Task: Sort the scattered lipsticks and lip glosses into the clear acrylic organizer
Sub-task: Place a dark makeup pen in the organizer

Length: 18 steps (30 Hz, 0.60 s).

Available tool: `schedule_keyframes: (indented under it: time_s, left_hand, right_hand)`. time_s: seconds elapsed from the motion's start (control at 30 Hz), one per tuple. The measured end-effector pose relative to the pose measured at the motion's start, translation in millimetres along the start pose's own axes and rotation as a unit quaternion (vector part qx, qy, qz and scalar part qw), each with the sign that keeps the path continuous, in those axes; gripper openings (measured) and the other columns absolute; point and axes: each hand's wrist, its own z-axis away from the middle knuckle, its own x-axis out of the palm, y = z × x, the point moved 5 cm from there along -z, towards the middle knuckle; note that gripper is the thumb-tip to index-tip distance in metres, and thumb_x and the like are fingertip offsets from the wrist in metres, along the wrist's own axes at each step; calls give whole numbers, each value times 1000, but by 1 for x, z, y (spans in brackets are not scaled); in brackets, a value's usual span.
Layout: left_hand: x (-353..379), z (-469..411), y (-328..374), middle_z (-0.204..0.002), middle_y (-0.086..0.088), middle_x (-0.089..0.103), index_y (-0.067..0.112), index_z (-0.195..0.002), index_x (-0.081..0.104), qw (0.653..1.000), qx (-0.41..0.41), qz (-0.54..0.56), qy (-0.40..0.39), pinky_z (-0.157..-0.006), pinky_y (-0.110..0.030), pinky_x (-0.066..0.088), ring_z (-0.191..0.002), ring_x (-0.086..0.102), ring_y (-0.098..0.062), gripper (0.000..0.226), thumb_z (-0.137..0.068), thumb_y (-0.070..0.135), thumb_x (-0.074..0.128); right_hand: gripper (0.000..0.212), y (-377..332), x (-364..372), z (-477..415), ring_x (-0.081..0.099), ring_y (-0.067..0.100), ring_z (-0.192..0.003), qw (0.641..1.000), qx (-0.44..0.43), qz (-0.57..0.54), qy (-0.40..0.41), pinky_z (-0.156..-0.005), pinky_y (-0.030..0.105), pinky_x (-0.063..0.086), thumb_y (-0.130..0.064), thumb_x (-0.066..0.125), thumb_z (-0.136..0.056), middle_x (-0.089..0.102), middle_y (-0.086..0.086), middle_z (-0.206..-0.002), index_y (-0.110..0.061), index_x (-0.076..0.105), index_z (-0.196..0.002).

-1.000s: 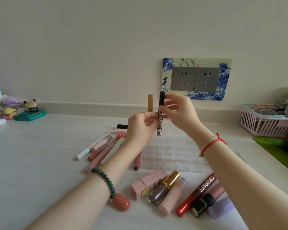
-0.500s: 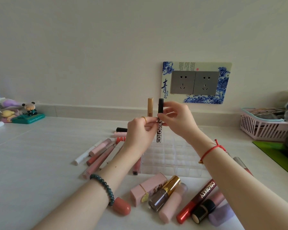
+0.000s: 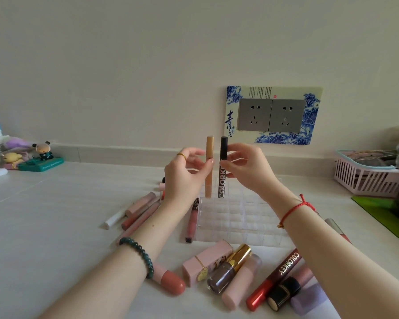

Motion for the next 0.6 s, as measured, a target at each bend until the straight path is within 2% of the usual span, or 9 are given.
schedule_keyframes:
  time_s: [0.07,0.13,0.2,0.3,0.4,0.5,0.6]
  left_hand:
    - [5,-4,-6,-86,15,57,28,-104,52,999,-33,15,-35,-74,-15,44,-85,57,-3,39,-72,26,75]
    - [14,-7,-13,-100,22,54,30,-116,43,991,-71,14,-109,-85,-21,38,-102,52,-6,56,-71,31,76]
    - [23,-8,-21,-107,17,58,32,-117,39,979,-100,18,-179,-91,-24,33,-111,49,-6,59,-71,30,76]
    - [31,-11,-29,-105,14,64,32,-116,43,966,-111,19,-231,-89,-26,35,-109,53,-1,56,-71,28,76]
    - [35,-13,-30,-91,18,65,40,-104,48,960,-107,33,-256,-82,-24,40,-100,55,7,44,-72,27,75]
    - [37,-15,-30,-84,16,68,38,-100,51,960,-88,39,-264,-87,-29,47,-96,61,1,38,-73,25,75]
    - [37,-16,-30,-82,14,69,36,-98,54,960,-70,38,-268,-90,-29,47,-95,63,-3,33,-74,25,74]
  right_hand:
    - [26,-1,0,0,68,21,-78,1000,1,4,-2,-74,40,58,-7,64,-81,67,3,-84,-17,62,-105]
    - [26,-1,-1,1,68,22,-79,1000,0,3,-4,-72,39,58,-7,64,-81,67,4,-84,-17,62,-105]
    - [26,-1,-2,0,68,23,-79,1000,0,4,-8,-72,41,58,-7,64,-80,67,3,-83,-18,62,-104]
    - [29,-3,-5,-2,67,20,-81,1000,3,14,-18,-76,41,57,-12,65,-80,67,0,-86,-21,61,-107]
    - [29,-10,-14,-5,67,16,-80,1000,-5,4,2,-74,34,56,-19,67,-80,67,-1,-88,-22,62,-108]
    - [26,-20,-19,-8,65,11,-77,999,-24,-6,24,-63,20,48,-23,66,-81,67,-5,-89,-23,62,-106]
    - [23,-26,-18,-11,65,8,-78,999,-29,-18,30,-57,14,41,-23,66,-81,67,-5,-90,-25,62,-103]
